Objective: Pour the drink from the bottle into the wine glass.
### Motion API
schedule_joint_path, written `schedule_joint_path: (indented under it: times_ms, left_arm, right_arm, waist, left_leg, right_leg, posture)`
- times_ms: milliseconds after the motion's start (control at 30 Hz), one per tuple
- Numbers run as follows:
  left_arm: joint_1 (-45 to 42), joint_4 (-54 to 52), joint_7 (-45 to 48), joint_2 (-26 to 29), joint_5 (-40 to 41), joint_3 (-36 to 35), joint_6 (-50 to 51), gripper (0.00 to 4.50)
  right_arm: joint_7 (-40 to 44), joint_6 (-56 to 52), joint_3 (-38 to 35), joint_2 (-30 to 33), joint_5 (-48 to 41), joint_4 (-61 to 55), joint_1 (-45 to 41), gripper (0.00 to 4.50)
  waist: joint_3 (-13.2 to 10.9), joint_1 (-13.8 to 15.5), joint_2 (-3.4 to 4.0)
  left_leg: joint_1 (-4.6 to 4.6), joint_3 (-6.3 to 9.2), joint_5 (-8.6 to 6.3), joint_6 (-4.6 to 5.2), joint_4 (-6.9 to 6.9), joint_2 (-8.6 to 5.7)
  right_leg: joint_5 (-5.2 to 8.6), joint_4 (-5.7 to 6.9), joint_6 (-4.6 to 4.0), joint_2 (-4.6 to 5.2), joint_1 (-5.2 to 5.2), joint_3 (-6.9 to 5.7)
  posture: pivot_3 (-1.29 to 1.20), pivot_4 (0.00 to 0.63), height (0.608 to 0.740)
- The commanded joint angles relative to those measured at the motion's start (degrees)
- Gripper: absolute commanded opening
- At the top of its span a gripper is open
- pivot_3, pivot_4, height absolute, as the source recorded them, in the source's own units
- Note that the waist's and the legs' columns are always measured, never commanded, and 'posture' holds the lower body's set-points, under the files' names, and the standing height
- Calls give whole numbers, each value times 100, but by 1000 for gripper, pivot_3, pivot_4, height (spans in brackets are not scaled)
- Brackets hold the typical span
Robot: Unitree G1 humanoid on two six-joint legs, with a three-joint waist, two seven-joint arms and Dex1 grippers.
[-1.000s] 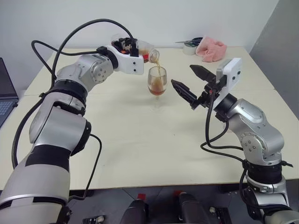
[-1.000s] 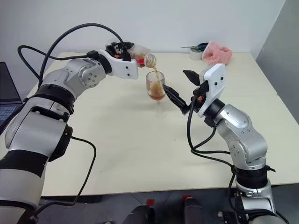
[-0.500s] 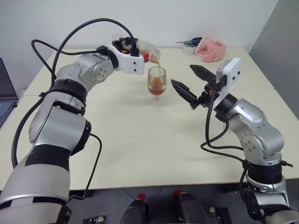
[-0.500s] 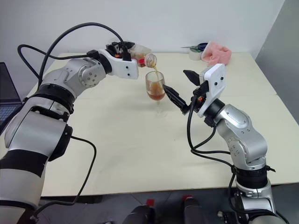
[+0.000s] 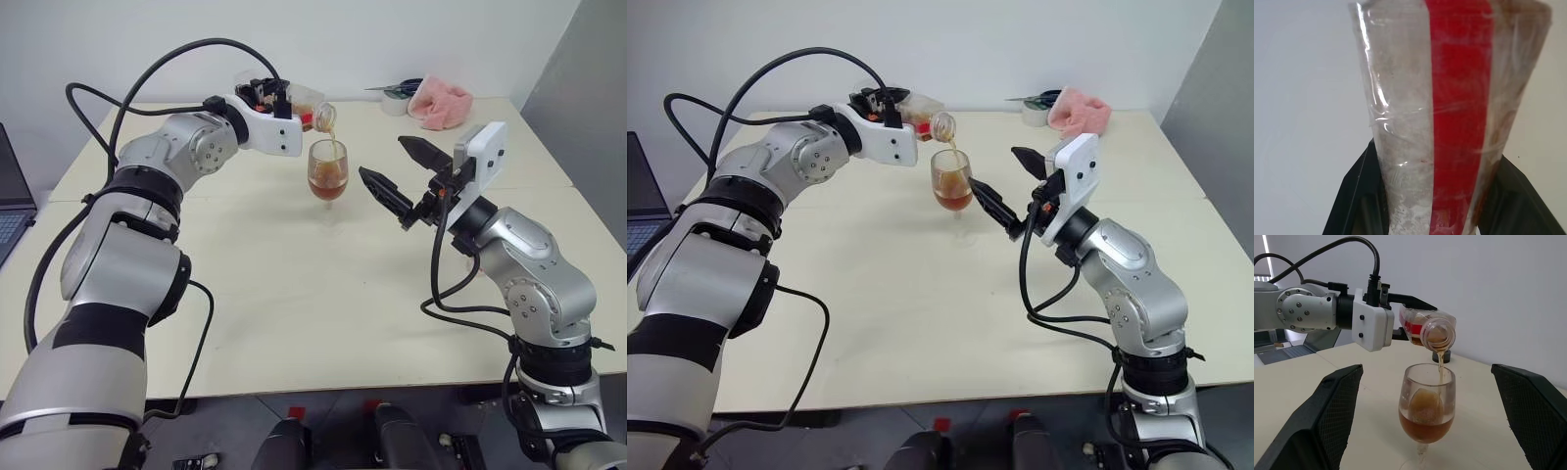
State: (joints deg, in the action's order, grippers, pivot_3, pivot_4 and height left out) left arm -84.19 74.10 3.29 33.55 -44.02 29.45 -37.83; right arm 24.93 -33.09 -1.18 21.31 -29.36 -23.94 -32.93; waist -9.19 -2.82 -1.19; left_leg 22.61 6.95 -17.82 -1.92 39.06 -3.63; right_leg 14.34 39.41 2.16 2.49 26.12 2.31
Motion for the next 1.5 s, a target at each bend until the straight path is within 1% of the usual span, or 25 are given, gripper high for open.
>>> schedule_joint_path:
  times_ms: [33, 433, 633, 767, 900, 1000, 1100, 1267, 1367, 1500]
  left_arm:
    - [-152, -95, -42, 92, 85, -69, -21, 1709]
    - [83, -221, 597, -30, 898, -623, 10, 1709]
    - [260, -469, 1138, -21, 1557, -1140, 135, 1709]
    - [292, -646, 1676, -191, 2294, -1714, 553, 1709]
    - [280, -913, 1957, -346, 2902, -2225, 1127, 1709]
    - [445, -1192, 2021, -484, 3438, -2691, 1710, 1709]
    - [769, -1585, 1839, -546, 3817, -3069, 2280, 1709]
    - [1604, -2627, 1247, -657, 4295, -3639, 3264, 1709]
    - [2345, -3481, 912, -816, 4590, -3964, 3931, 1709]
    - [3411, -4681, 829, -1043, 4971, -4227, 4450, 1709]
  right_arm:
    - [26, 59, -89, 22, -59, -243, -76, 4500]
    - [22, 41, -90, 35, -59, -255, -60, 4500]
    - [19, 29, -114, 60, -76, -288, -8, 4500]
    - [47, 43, -79, 44, -83, -236, -48, 4500]
    - [193, 3, -43, 113, -138, -242, -87, 4500]
    - [382, -111, -40, 265, -255, -322, -85, 4500]
    - [625, -323, -64, 483, -508, -573, 56, 4500]
    - [1103, -566, -140, 971, -981, -1096, 627, 4500]
    - [1259, -378, -139, 1093, -962, -1202, 945, 4500]
    - [1514, -61, -48, 1185, -791, -1235, 1252, 4500]
  waist:
    - [0, -2, 0]
    - [0, -23, 0]
    - [0, -33, 0]
    - [1, -37, 0]
    - [1, -44, 0]
    - [1, -50, 0]
    - [3, -54, 2]
    - [4, -49, 0]
    - [7, -38, -5]
    - [11, -23, -8]
  left_leg:
    - [0, 0, 0, 0, 1, 0]
    - [-1, -1, 0, 0, 4, 0]
    - [-1, 1, 0, 0, 6, 0]
    - [0, 1, 0, 0, 9, 0]
    - [0, 1, 0, 0, 14, 0]
    - [0, 2, 0, 0, 19, 0]
    - [0, 2, 0, 0, 26, 0]
    - [6, 8, -1, 0, 57, 3]
    - [14, 10, -1, 0, 82, -1]
    - [8, 12, -1, 0, 88, -2]
  right_leg:
    - [0, 1, 0, 0, 0, 0]
    - [0, 7, 0, 2, 1, 1]
    - [0, 10, 0, 2, 2, 0]
    - [0, 11, 0, 4, 2, 0]
    - [0, 14, 0, 4, 1, 0]
    - [0, 17, 0, 4, 1, 0]
    - [0, 24, 0, 4, 1, 1]
    - [0, 44, 0, 4, 1, -3]
    - [0, 53, 0, 4, 0, -3]
    - [-1, 58, 2, 6, -6, -3]
  posture:
    - [0, 150, 740]
    - [0, 150, 740]
    - [0, 150, 740]
    - [0, 150, 740]
    - [0, 150, 740]
    - [0, 150, 740]
    - [0, 150, 740]
    - [0, 150, 740]
    - [0, 150, 740]
    - [0, 150, 740]
